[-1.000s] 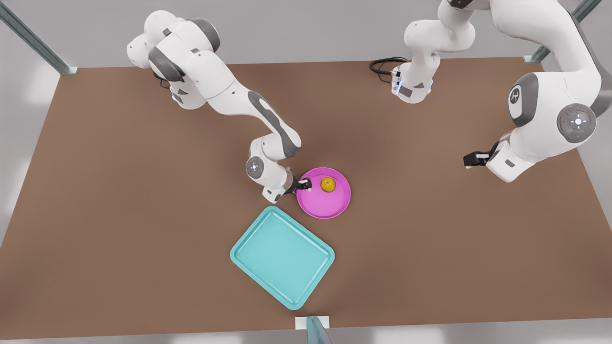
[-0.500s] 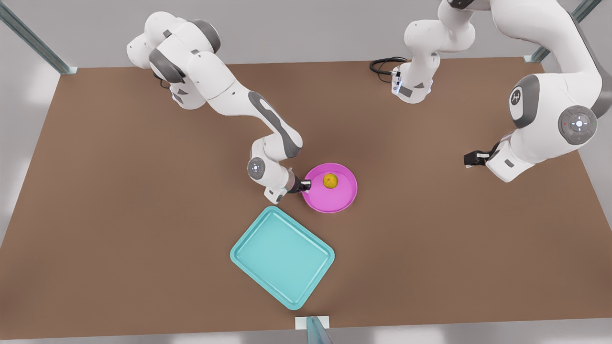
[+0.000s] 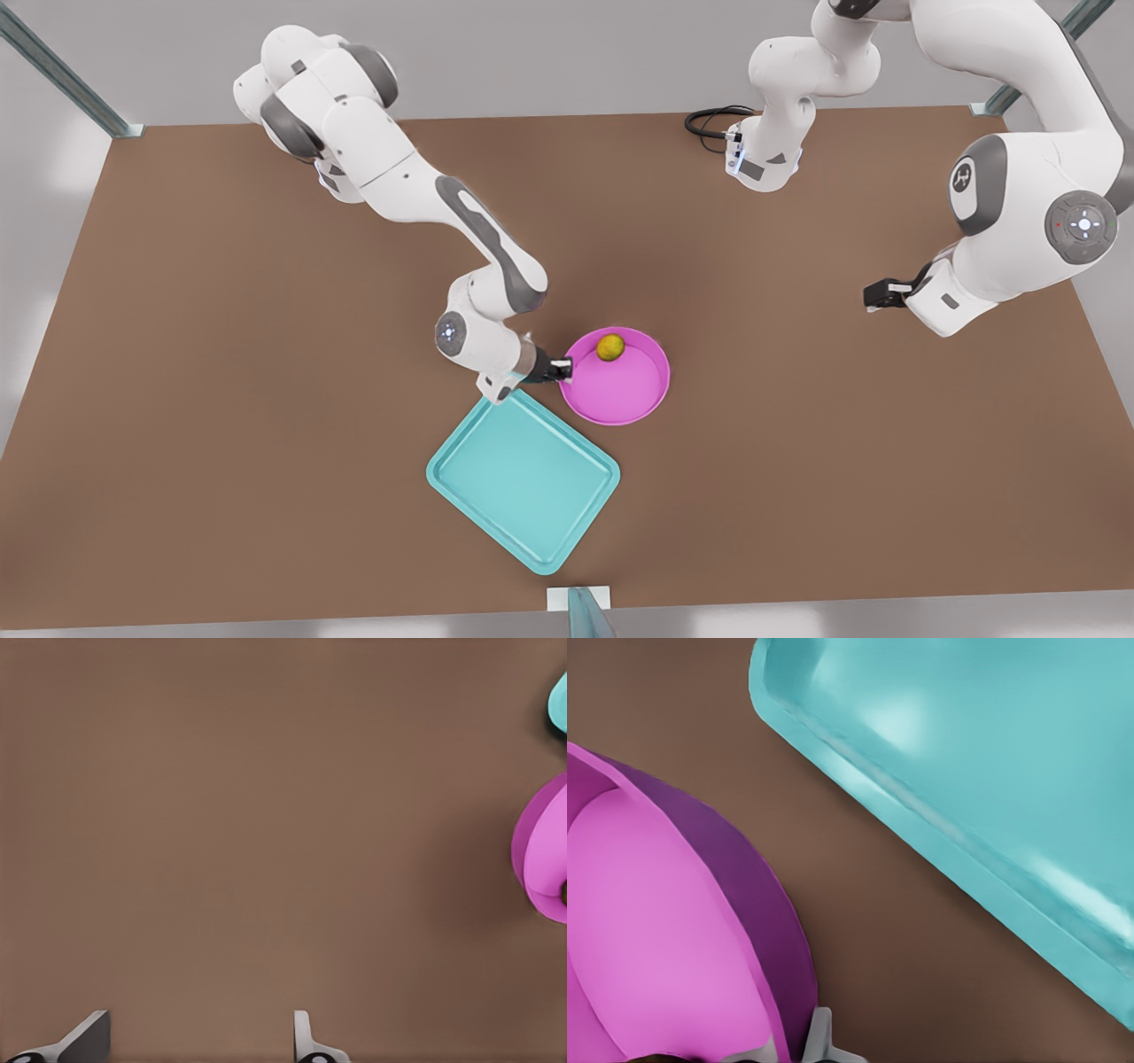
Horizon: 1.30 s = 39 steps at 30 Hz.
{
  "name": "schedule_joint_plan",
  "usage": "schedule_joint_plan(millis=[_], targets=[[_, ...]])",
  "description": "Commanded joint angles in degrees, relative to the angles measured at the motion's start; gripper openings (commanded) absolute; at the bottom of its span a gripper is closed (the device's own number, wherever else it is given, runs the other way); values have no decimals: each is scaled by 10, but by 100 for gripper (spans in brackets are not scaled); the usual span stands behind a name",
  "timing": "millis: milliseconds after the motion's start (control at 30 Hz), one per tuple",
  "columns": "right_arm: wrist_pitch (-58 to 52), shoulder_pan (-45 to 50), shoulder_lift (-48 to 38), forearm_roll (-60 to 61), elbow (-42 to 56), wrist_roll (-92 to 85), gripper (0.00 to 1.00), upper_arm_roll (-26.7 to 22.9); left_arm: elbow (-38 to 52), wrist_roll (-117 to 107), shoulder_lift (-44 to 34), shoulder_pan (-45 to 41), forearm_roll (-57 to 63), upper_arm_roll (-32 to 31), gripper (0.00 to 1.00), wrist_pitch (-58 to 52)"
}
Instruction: Place the orange on the plate with the left arm and the plate on the tray with the right arm
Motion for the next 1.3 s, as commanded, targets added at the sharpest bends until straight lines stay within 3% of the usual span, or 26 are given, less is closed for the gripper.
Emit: schedule_joint_plan(millis=[0,67,267,433,600,633,667,967,1033,1100,1167,1200,1267], targets=[[-49,-23,-1,-7,14,-7,21,-1,0,11,0,1,-2,5,100,0],[-102,-63,1,-8,41,-53,21,-3,-1,14,0,1,-2,11,100,-1],[-121,-132,40,-46,105,-155,21,-5,-1,15,3,2,-3,11,100,1],[-159,-146,83,-87,181,-211,21,-21,-1,15,4,1,-3,12,100,-1],[-165,-145,96,-98,199,-258,21,-48,-1,15,3,1,-3,13,100,-3],[-165,-146,97,-98,199,-263,31,-48,-1,15,3,1,-3,13,100,-3],[-166,-145,96,-97,197,-262,100,-48,-1,15,3,1,-2,13,100,-3],[-177,-134,79,-94,185,-257,100,-45,-1,15,4,1,-2,13,100,-10],[-431,-94,26,-195,176,-261,100,-142,-1,15,4,1,-2,13,100,-10],[-504,-101,-10,-341,210,-262,100,-146,-1,15,5,0,-2,13,100,-10],[-684,-94,-44,-424,351,-216,100,-166,-1,14,5,1,-2,13,100,-10],[-711,-94,-78,-437,361,-216,100,-172,-1,15,5,0,-2,13,100,-10],[-704,-123,-255,-463,212,-184,100,-165,-1,15,5,0,-2,13,100,-10]])
